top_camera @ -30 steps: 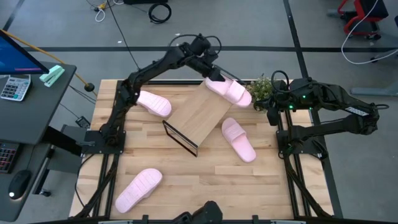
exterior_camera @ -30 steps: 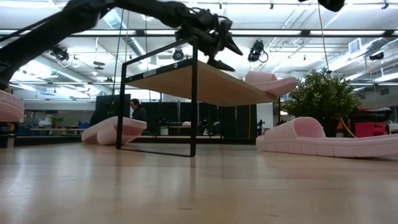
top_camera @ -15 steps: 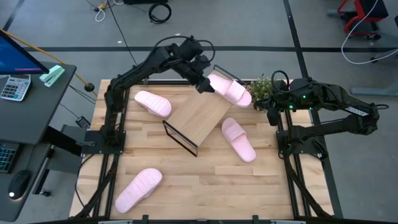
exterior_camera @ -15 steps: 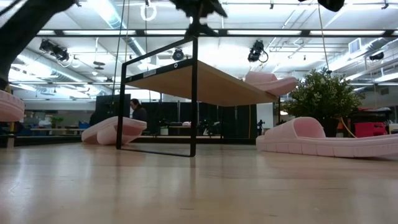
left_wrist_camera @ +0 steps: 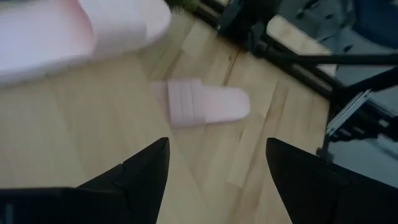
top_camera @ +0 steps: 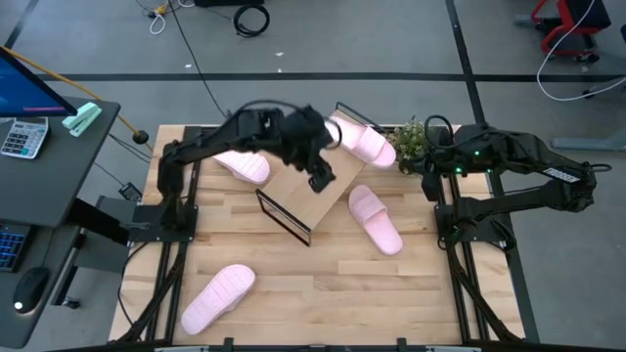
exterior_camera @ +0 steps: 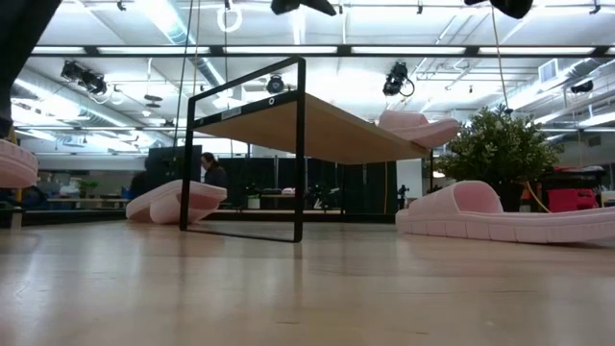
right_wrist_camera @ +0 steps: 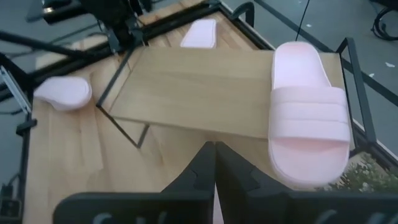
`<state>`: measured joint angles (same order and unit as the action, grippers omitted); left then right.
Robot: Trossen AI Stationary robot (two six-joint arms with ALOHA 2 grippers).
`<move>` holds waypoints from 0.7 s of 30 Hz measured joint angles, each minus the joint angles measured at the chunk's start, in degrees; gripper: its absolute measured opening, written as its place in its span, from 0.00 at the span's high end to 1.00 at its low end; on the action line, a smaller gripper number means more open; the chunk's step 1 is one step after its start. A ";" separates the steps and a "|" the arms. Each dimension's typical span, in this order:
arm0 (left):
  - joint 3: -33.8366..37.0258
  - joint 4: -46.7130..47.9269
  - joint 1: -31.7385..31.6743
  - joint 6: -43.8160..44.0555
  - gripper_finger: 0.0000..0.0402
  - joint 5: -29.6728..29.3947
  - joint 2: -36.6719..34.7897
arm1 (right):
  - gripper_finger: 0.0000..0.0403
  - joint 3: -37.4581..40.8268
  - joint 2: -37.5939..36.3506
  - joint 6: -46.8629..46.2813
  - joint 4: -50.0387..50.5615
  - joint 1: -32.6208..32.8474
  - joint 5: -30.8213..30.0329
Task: Pick and place slides into the shelf
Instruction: Put the top right pink slide on the shelf
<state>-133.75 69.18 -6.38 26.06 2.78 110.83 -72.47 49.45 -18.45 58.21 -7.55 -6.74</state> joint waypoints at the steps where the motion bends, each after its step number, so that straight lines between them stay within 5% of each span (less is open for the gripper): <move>1: 0.00 0.47 1.20 1.00 0.33 -1.43 0.00 | 0.96 0.00 0.00 0.40 0.70 0.00 0.02; 21: 3.73 2.02 18.89 20.82 0.40 -25.22 0.22 | 0.96 0.00 0.00 -0.69 2.48 0.96 5.39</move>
<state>-130.03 71.21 12.51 46.88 -22.44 111.04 -72.47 49.45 -19.14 60.69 -6.59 -1.36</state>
